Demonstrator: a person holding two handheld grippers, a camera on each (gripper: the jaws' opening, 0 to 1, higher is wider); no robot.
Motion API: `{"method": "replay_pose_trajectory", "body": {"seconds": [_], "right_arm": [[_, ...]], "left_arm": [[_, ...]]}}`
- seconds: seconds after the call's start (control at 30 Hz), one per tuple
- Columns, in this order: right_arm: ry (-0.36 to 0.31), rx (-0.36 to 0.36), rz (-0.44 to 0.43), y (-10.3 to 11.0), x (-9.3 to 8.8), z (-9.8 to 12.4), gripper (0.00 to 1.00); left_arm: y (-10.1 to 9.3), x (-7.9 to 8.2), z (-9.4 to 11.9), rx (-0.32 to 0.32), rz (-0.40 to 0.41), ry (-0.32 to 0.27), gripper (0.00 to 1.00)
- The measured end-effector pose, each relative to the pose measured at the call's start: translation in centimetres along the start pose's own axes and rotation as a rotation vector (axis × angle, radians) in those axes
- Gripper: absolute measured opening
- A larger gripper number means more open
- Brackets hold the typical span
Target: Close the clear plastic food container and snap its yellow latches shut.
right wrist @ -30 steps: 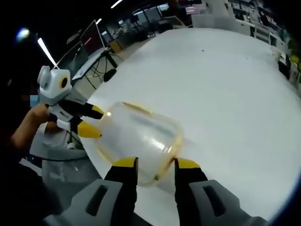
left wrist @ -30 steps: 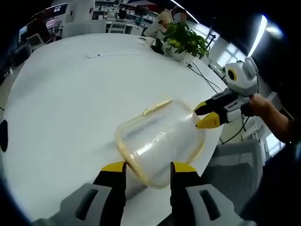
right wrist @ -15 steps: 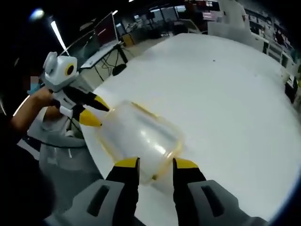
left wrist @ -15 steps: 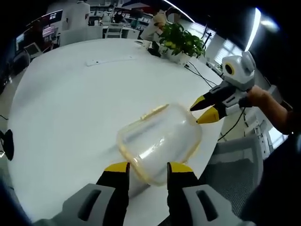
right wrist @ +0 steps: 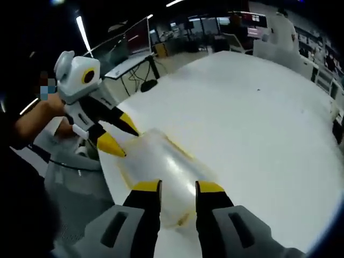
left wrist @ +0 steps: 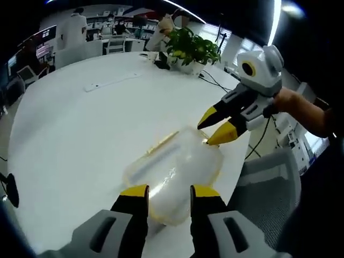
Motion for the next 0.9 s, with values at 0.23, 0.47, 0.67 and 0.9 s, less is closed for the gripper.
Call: {"method": "replay_pose_trajectory", "body": {"seconds": [0.23,0.47,0.67,0.9], "right_arm": [[0.000,0.039,0.042,0.1,0.4,-1.0,0.16],[0.000,0.082,0.073,0.3,0.9,-2.2,0.15],[0.015,0.123,0.133,0.5,0.9,-3.3,0.15],[0.008,0.169,0.178,0.8,1.3,-4.1,0.16]], "left_arm": [[-0.6,0.4,-1.3,-0.043,-0.041,0.008,0.22],[-1.1,0.9,-2.3,-0.088,-0.111,0.023,0.21],[-1.7,0.8,-2.9,-0.133,-0.187,0.045,0.21],[-2.2,0.8,-3.5,-0.171,-0.243,0.049,0.20]]}}
Point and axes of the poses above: the point that each gripper's makers call its tool centre point, and the gripper's own axes: z roughly backward along the fingers, y roughly to its left, x roughly out of its top, the point moved 8 cm from there along z, roughly backward along the fingers, and after that the axes turned 12 degrees about -y, right-handed, at the moved point
